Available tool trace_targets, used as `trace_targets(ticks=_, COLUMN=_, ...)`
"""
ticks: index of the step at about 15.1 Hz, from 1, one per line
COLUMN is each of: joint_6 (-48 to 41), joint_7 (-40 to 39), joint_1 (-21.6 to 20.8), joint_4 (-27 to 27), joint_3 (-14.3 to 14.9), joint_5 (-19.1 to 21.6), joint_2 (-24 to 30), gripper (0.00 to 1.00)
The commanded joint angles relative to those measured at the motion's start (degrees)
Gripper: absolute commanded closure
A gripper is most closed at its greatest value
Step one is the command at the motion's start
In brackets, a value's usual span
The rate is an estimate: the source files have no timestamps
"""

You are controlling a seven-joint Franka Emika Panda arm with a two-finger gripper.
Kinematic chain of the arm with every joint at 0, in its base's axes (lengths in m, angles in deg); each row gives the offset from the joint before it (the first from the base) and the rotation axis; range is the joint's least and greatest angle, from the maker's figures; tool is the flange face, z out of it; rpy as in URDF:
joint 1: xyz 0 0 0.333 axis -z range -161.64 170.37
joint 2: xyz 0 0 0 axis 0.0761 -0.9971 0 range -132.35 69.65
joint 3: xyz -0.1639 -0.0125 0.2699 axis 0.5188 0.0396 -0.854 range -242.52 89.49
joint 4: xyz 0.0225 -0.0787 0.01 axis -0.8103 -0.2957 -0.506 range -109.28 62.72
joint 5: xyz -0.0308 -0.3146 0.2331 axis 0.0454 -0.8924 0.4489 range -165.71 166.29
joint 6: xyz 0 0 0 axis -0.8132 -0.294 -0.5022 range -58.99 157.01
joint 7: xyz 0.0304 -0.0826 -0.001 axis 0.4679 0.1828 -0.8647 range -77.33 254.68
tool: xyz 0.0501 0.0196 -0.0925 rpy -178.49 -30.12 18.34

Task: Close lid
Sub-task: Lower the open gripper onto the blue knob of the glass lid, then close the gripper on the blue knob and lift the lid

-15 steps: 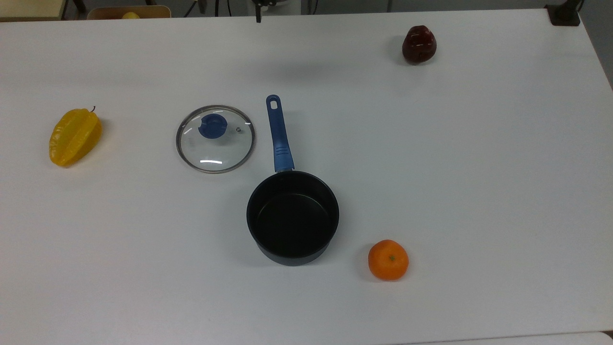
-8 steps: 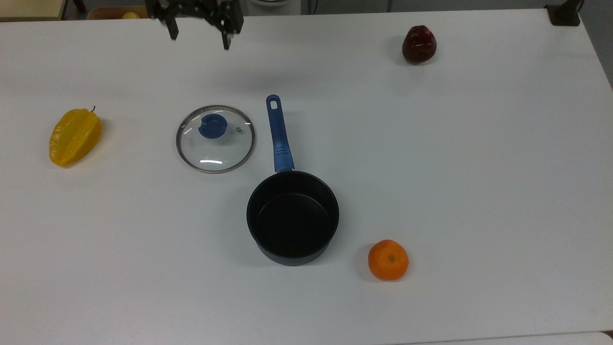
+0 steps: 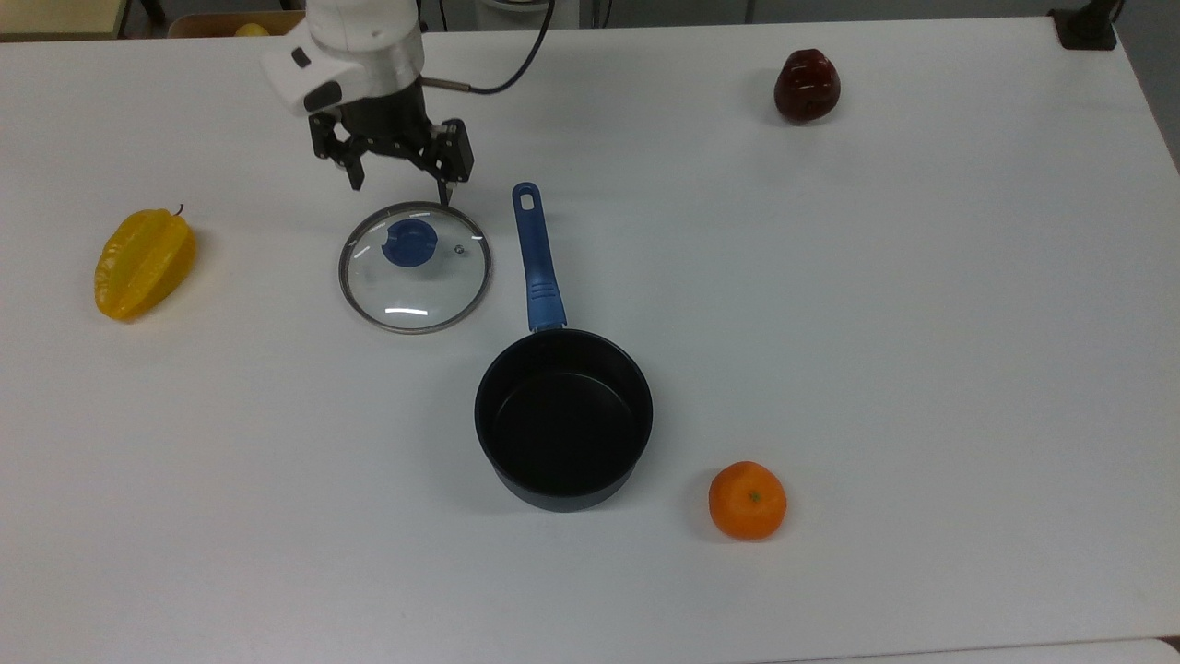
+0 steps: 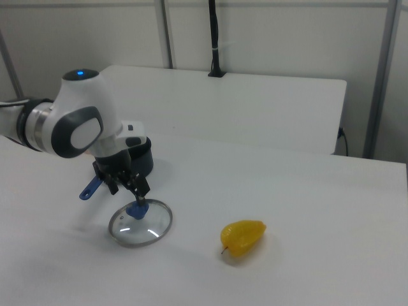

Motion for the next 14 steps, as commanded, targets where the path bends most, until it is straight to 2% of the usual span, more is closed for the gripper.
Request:
trace_targets(ticks=1, joint_6=6.0, joint_7=-1.5, joint_1=-0.3, joint_4=-1.2, joint_3=0.2, joint_5=0.4, joint_2=-2.9, gripper=0.0)
trace_targets(ticks=4, joint_6=7.4, joint_7=-1.4, joint_1=-0.6, joint_4=-1.2, joint_3=0.3, joint_5=0.1, joint_2=-4.6, gripper=0.0)
trace_targets(ticks=9, joint_6=7.3, joint_7=-1.1, joint_1=-0.5, joint_4=-1.7, joint_3=0.3, joint_5=0.0, joint_2=-4.9, gripper=0.31)
trace_targets(ticks=10, joint_6=7.3, joint_7=-0.9, joint_1=-0.5, joint_4=-1.7, joint_3=0.3, joint_5=0.0, joint_2=-4.9, gripper=0.43)
trace_targets(ticks=11, joint_6=7.3, joint_7=-0.7, joint_1=-0.4, joint_4=-1.7, joint_3=0.3, joint_5=0.0, joint_2=-5.0, gripper=0.48)
trace_targets(ticks=14, joint_6=7.6, joint_7=-0.8, joint_1=-0.6, joint_4=-1.8, joint_3=0.3, joint_5=-0.1, joint_2=-5.0, gripper=0.5)
